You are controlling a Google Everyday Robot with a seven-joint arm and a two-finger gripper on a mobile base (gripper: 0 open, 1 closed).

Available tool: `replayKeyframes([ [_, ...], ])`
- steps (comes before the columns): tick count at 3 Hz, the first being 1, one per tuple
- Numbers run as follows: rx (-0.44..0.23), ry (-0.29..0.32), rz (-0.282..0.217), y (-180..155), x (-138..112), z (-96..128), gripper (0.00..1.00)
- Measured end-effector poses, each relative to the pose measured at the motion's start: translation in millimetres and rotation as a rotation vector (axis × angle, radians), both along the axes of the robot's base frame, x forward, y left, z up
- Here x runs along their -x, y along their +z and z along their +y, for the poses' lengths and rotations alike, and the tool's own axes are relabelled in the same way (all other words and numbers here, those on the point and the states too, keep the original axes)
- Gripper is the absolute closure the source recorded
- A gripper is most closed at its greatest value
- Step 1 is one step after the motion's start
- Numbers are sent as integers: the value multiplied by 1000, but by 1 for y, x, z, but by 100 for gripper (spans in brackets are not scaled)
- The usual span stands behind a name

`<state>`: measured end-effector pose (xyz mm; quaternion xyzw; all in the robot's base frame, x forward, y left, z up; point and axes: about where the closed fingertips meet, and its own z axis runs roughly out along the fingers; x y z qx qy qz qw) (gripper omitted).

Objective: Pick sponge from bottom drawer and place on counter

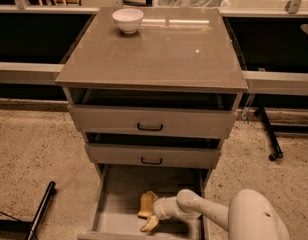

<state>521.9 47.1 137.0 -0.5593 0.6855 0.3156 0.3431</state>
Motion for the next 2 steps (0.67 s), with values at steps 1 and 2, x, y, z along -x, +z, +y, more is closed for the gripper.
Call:
replayKeyframes([
  [1, 6, 8, -17, -5, -4, 0, 26],
  [2, 49, 80, -72, 1, -2, 6, 50],
])
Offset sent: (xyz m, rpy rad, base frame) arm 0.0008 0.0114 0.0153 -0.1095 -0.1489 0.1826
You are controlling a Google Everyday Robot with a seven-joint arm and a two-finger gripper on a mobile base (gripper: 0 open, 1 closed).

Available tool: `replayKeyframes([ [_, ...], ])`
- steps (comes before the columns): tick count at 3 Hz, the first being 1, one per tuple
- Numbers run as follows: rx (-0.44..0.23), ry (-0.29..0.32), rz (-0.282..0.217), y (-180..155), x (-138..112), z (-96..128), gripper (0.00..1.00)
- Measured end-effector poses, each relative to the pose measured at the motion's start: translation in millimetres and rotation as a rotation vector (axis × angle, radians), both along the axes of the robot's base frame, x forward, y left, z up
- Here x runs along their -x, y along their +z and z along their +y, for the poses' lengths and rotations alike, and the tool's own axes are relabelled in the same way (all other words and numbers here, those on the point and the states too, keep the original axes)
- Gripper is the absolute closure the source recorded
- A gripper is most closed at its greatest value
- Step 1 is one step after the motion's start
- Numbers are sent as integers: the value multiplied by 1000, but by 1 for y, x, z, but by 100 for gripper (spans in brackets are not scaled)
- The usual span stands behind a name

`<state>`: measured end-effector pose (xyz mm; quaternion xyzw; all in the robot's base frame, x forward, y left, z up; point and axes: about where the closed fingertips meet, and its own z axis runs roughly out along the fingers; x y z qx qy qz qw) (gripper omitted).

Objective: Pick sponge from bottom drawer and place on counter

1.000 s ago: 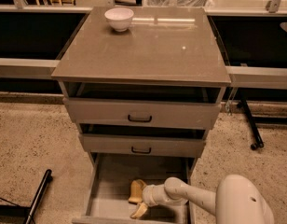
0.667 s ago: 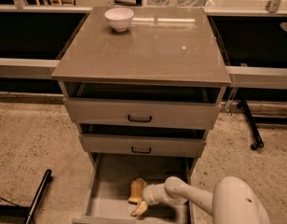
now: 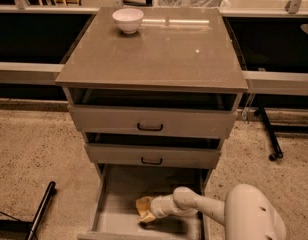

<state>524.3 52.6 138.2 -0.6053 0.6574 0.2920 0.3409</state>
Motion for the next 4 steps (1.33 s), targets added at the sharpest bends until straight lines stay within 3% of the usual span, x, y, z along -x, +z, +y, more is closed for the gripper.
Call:
replayKeyframes([
  [1, -12, 67, -45, 13, 3, 4, 73],
  [2, -102, 120, -116, 55, -6, 7, 96],
  [3, -265, 146, -181, 103, -16, 0, 100],
  [4, -393, 215, -254, 162, -20, -18, 100],
])
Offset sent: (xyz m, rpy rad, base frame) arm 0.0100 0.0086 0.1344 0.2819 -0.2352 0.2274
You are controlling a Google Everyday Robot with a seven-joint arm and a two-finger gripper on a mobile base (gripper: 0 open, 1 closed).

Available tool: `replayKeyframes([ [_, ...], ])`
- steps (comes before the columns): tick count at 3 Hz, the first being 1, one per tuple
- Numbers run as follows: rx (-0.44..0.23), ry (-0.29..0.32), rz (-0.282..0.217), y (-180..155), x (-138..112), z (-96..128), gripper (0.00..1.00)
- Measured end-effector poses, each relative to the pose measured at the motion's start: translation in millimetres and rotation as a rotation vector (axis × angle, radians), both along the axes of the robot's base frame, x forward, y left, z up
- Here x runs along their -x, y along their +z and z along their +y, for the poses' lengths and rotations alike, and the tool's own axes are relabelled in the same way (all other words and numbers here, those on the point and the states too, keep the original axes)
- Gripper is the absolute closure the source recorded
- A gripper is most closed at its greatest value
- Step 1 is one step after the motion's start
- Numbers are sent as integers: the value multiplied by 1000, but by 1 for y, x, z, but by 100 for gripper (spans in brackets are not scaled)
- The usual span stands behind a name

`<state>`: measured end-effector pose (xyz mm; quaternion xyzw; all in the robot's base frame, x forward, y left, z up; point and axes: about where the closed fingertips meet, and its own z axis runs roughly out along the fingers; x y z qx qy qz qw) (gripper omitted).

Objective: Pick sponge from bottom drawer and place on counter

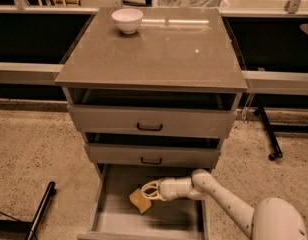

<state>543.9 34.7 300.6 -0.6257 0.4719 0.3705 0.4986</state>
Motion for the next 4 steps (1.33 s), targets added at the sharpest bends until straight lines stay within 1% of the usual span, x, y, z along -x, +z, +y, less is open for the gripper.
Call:
replayKeyframes([
  [1, -46, 91, 16, 12, 23, 2, 84],
  [2, -24, 36, 45, 12, 30, -1, 61],
  [3, 41, -91, 81, 3, 32, -11, 38],
  [4, 95, -182, 210, -17, 74, -2, 14],
])
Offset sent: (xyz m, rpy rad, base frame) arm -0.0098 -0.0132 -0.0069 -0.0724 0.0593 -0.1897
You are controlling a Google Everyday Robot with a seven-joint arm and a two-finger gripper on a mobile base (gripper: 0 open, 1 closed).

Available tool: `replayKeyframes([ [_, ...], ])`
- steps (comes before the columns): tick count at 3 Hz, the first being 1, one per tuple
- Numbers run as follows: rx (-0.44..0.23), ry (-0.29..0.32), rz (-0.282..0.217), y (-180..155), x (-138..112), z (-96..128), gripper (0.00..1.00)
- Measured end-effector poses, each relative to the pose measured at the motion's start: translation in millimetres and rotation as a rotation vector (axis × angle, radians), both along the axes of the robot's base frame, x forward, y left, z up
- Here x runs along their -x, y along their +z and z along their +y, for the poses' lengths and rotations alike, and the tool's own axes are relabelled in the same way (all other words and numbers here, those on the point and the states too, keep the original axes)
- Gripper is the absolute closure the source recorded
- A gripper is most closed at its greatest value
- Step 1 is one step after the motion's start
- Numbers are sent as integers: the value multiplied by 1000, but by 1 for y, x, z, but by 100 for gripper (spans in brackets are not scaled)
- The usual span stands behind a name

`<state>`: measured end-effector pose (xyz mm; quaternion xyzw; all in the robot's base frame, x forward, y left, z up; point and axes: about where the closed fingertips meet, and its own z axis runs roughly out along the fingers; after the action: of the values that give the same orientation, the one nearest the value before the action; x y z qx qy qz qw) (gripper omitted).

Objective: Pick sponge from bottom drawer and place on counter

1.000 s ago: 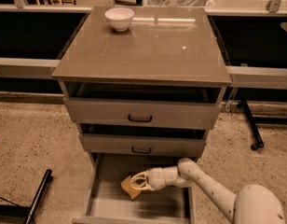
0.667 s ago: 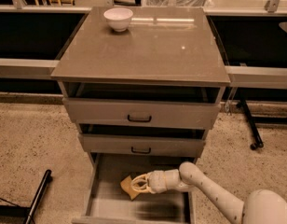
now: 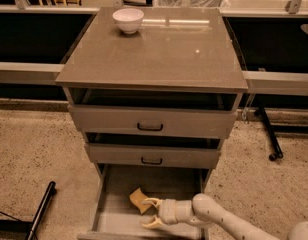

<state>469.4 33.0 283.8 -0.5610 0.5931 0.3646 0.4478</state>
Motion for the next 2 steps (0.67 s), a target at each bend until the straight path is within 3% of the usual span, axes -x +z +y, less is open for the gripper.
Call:
replayKeyframes([
  [1, 70, -92, 129, -47, 24, 14, 0],
  [2, 95, -158, 122, -54, 8, 10, 0],
])
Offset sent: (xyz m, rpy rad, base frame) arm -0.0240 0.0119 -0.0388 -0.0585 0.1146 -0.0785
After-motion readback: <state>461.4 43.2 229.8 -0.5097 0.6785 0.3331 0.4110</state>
